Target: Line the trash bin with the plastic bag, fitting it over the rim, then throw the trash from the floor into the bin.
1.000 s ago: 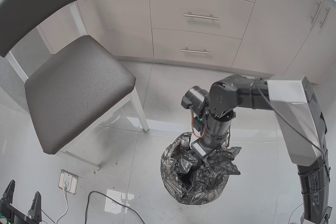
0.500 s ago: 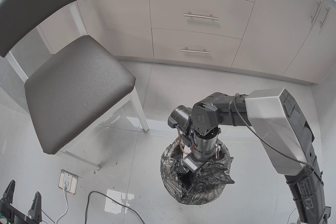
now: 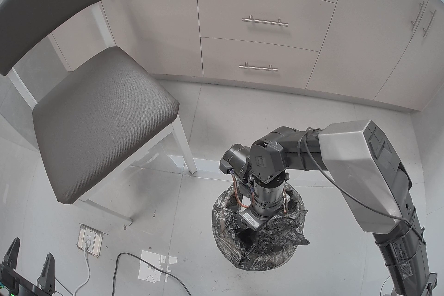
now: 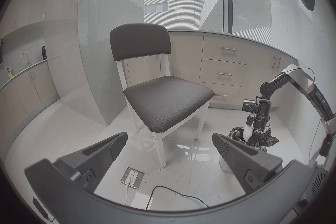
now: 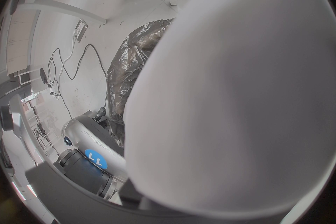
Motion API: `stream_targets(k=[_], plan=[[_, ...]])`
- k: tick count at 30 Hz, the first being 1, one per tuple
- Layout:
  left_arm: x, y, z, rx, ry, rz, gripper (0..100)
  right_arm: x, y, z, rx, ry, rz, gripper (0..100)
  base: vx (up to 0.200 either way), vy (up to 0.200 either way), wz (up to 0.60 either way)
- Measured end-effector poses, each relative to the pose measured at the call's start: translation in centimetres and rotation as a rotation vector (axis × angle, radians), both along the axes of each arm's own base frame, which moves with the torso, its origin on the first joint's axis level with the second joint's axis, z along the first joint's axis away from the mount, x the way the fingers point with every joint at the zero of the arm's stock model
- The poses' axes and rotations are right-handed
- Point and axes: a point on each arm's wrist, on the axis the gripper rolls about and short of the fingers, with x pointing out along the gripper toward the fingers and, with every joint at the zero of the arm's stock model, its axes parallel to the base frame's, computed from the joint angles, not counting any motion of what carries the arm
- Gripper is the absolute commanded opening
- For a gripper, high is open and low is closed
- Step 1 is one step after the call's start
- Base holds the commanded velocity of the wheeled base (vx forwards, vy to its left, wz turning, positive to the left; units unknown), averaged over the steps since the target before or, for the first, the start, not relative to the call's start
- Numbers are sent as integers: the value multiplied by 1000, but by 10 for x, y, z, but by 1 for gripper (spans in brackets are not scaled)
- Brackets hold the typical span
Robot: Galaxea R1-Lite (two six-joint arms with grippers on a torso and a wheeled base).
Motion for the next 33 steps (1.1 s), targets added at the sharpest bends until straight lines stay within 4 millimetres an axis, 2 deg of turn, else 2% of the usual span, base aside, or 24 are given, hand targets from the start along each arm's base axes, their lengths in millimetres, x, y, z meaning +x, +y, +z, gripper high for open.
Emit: stream_targets(k=[1, 24, 25, 33], plan=[[0, 0, 0, 0, 0, 0, 100, 0, 0, 0, -2, -1, 0, 100, 0, 0, 0], [0, 0, 0, 0, 0, 0, 100, 1, -3, 9, -7, -34, -12, 100, 0, 0, 0], [0, 0, 0, 0, 0, 0, 100, 1, -3, 9, -7, -35, -12, 0, 0, 0, 0], [0, 0, 0, 0, 0, 0, 100, 5, 1, 10, 27, -74, -11, 0, 0, 0, 0]])
